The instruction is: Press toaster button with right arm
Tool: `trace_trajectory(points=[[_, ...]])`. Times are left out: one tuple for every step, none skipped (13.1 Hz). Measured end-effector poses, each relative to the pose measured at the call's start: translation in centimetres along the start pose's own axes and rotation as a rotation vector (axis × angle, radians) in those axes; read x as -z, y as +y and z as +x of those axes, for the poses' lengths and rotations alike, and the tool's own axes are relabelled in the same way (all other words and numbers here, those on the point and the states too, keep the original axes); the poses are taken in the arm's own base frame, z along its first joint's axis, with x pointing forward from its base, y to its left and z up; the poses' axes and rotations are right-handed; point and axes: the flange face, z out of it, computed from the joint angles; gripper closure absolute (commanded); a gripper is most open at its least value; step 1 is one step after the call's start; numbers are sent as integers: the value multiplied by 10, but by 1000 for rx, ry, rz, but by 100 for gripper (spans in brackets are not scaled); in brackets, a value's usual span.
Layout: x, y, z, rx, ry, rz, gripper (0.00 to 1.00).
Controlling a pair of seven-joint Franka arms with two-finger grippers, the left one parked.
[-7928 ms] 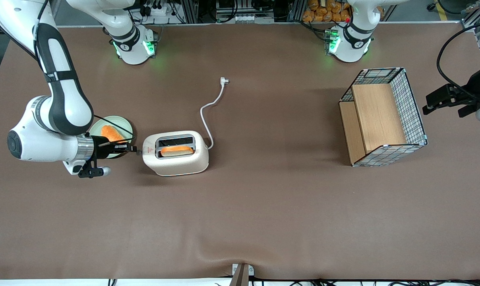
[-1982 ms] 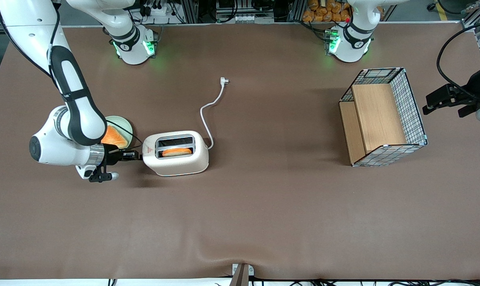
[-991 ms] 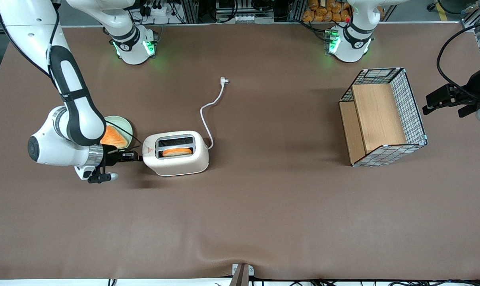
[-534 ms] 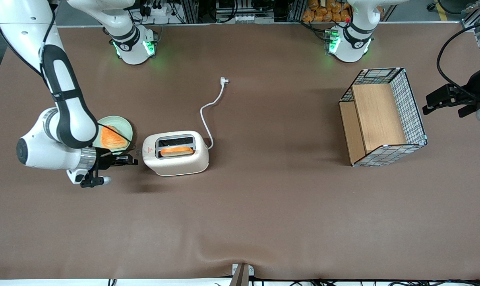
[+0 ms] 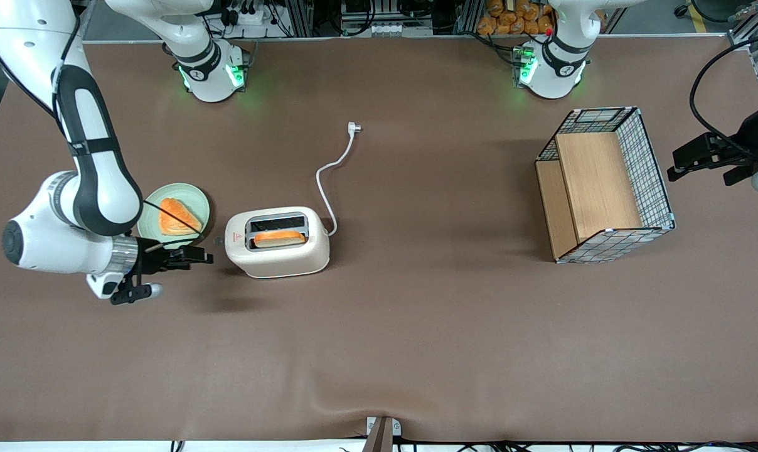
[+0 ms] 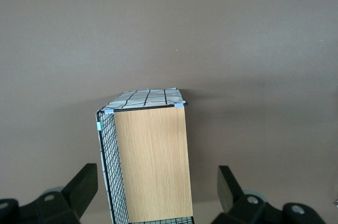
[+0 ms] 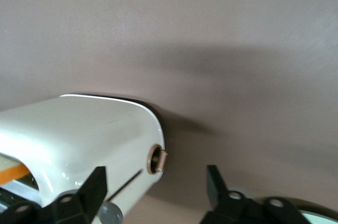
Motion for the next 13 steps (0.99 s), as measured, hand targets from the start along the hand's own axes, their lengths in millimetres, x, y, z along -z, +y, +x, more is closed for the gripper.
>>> trace_trajectory(points=[[19, -3, 5, 21, 1, -12, 0], [37, -3, 9, 31, 8, -20, 0], [52, -1, 11, 36, 16, -28, 0], [62, 1, 12, 44, 18, -43, 0], [71, 1, 13, 51, 18, -58, 0], [80, -1, 14, 59, 20, -65, 0], [88, -4, 15, 68, 27, -73, 0], [99, -6, 16, 73, 39, -85, 0], [112, -4, 13, 75, 48, -106, 0], [129, -4, 7, 69, 57, -125, 0], [149, -7, 0, 43, 69, -142, 0], [168, -13, -9, -2, 74, -168, 0], [185, -22, -19, -51, 69, -201, 0]])
